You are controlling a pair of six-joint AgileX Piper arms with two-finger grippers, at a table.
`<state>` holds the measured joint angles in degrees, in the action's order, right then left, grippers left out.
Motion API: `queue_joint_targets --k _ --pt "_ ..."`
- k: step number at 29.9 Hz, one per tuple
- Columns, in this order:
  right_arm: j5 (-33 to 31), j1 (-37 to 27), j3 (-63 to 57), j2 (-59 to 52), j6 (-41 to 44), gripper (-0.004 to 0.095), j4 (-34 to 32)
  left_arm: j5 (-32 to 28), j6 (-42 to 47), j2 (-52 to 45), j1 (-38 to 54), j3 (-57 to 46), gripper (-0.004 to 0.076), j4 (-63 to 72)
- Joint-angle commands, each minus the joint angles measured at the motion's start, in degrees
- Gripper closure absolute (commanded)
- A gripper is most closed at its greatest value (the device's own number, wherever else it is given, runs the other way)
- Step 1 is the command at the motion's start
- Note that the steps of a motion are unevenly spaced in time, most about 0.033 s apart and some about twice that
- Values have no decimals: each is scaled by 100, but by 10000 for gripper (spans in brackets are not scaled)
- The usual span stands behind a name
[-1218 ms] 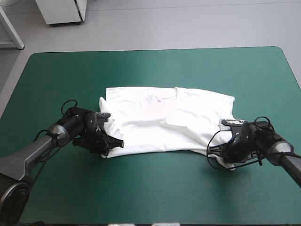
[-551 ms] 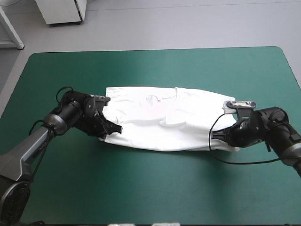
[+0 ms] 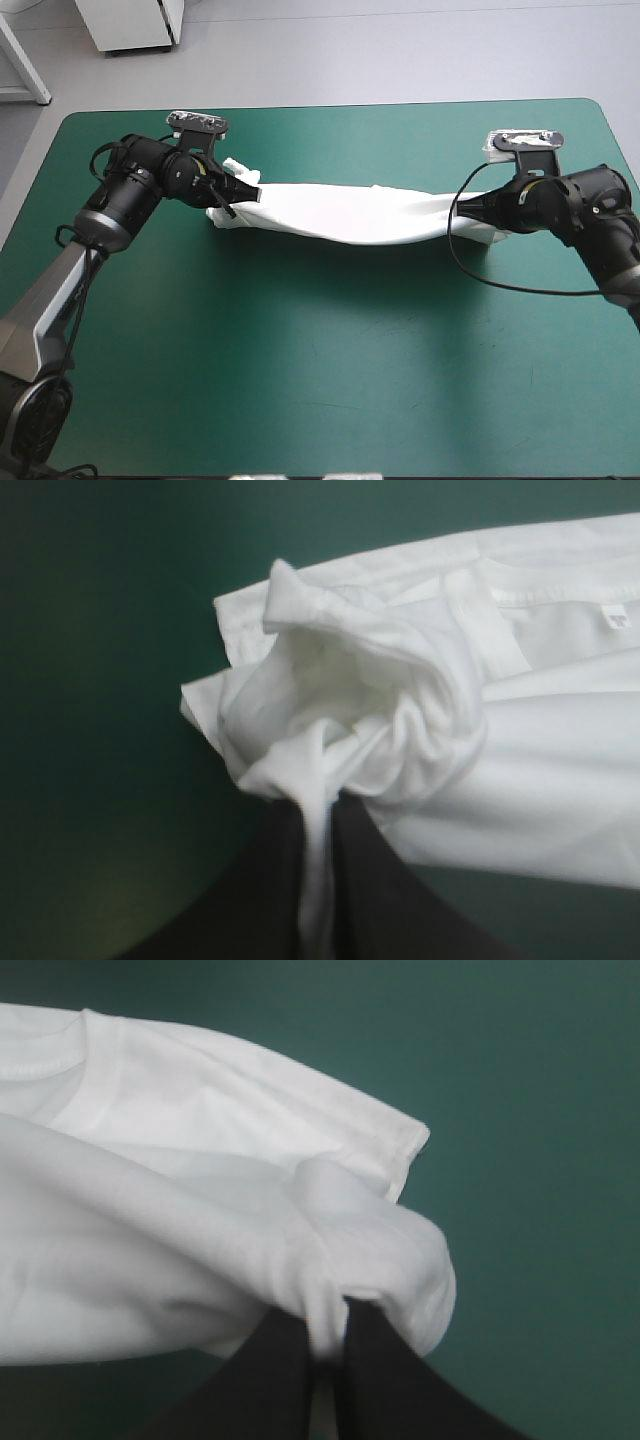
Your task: Fold the cloth
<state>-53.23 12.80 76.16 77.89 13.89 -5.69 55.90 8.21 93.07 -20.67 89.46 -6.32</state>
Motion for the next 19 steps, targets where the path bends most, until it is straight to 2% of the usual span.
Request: queue_joint_targets --k 1,5,19 --pt "578 -251 485 278 7 921 -171 -329 -2 163 11 460 733 -273" --pt "879 -447 946 811 -3 921 -106 -364 -2 709 11 949 733 -524" --pt "773 -807 2415 2682 -423 921 524 -343 274 2666 246 2938 733 -541"
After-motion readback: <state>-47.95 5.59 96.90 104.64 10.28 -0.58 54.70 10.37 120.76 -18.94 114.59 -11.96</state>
